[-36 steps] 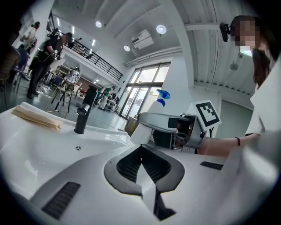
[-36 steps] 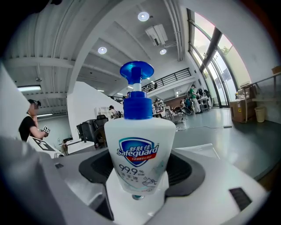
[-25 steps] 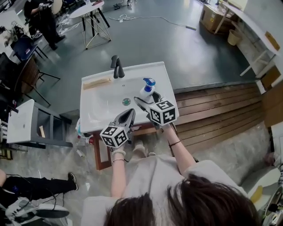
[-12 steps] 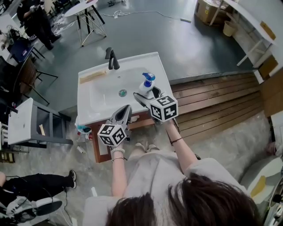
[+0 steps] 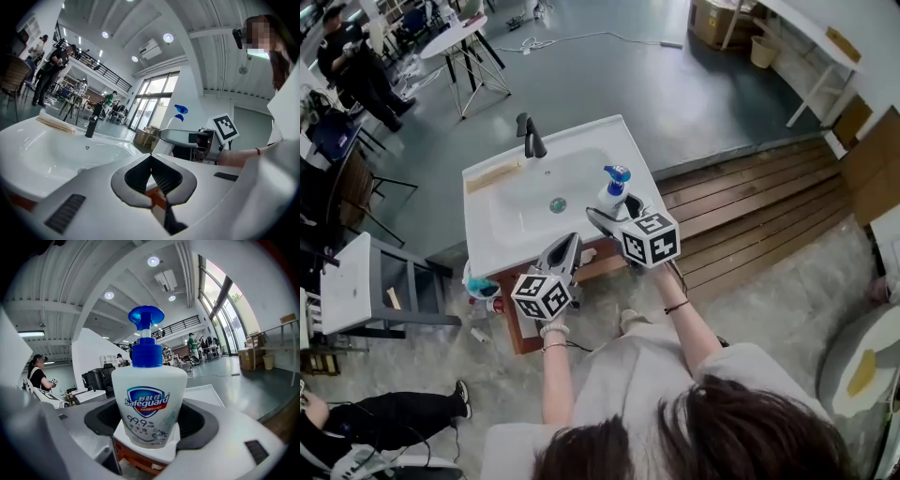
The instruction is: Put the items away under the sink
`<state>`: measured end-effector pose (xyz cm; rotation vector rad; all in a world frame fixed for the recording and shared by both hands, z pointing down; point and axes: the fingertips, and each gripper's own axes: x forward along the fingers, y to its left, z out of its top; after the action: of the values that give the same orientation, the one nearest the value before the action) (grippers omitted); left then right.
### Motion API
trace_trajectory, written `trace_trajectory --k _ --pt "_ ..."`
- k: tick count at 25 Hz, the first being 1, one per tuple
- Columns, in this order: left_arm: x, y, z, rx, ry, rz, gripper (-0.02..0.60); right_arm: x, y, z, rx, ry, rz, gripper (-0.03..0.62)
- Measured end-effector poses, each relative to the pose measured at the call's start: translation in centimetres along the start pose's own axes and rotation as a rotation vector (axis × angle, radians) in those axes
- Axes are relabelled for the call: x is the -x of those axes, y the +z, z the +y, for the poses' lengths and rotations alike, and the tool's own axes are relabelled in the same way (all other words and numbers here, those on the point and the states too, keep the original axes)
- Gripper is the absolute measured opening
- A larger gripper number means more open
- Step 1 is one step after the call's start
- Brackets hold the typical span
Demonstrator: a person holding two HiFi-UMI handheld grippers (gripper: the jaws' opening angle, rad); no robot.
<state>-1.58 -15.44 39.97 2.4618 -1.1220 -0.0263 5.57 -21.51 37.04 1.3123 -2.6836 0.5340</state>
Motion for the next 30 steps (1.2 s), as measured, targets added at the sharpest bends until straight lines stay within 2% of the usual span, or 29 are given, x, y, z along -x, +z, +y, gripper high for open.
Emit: trace_trajectory --k 18,30 --pt "6.2 -2.3 -4.0 -0.021 -0.071 0.033 -0.003 5.8 -2.8 5.4 -0.025 -0.050 -0.018 0.364" --pt "7.4 -4.6 -5.6 -0.017 -0.069 0.066 -0.002 8.1 -5.9 5.6 -0.041 -0.066 0.027 0.364"
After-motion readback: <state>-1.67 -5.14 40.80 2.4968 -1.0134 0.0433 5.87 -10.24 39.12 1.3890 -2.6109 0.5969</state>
